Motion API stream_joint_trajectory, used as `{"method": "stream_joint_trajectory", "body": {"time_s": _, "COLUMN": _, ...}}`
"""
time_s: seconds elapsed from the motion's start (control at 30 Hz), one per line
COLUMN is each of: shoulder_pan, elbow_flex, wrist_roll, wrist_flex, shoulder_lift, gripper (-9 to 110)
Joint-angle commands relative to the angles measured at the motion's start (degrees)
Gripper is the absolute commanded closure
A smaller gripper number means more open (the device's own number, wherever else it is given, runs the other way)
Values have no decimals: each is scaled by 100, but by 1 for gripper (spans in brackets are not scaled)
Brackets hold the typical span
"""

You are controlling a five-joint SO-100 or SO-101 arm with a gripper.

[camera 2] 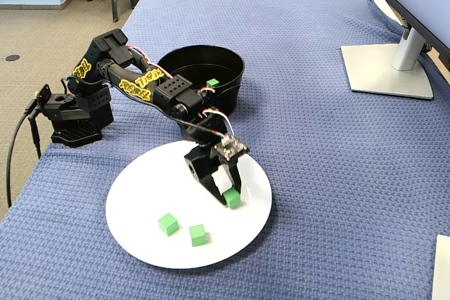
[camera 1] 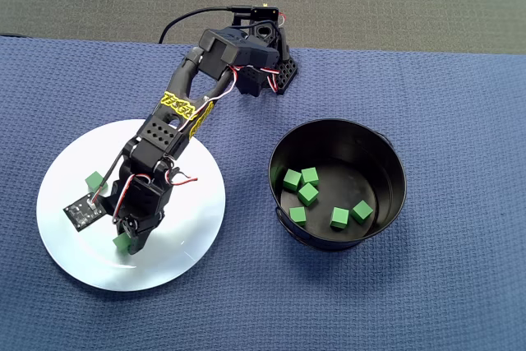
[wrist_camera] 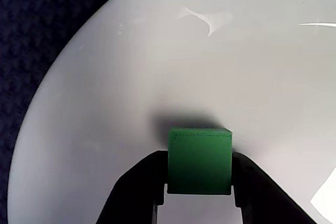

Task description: Pick up the green cubes from the white plate and place them in the black recipient

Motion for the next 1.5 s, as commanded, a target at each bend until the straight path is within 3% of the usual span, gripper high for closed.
{"method": "stream_joint_trajectory", "body": {"time_s": 0.0, "shoulder_pan": 44, "elbow_flex": 141, "wrist_roll": 176, "wrist_flex": 264, "shoulder_lift": 1477, "gripper": 102}}
{"method": "stream_joint_trajectory", "body": {"time_s": 0.3, "shoulder_pan": -202, "elbow_flex": 2619, "wrist_roll": 1028, "wrist_flex": 229, "shoulder_lift": 4553, "gripper": 102}}
{"method": "stream_joint_trajectory", "body": {"time_s": 0.63, "shoulder_pan": -1854, "elbow_flex": 5300, "wrist_roll": 2733, "wrist_flex": -18, "shoulder_lift": 7479, "gripper": 102}}
{"method": "stream_joint_trajectory", "body": {"time_s": 1.0, "shoulder_pan": -4245, "elbow_flex": 5273, "wrist_roll": 4078, "wrist_flex": 606, "shoulder_lift": 8007, "gripper": 102}}
{"method": "stream_joint_trajectory", "body": {"time_s": 1.3, "shoulder_pan": -5062, "elbow_flex": 5871, "wrist_roll": 4544, "wrist_flex": 483, "shoulder_lift": 7980, "gripper": 102}}
{"method": "stream_joint_trajectory", "body": {"time_s": 1.4, "shoulder_pan": -5098, "elbow_flex": 5985, "wrist_roll": 4509, "wrist_flex": 457, "shoulder_lift": 8077, "gripper": 75}}
{"method": "stream_joint_trajectory", "body": {"time_s": 1.47, "shoulder_pan": -5115, "elbow_flex": 6064, "wrist_roll": 4395, "wrist_flex": 475, "shoulder_lift": 8174, "gripper": 69}}
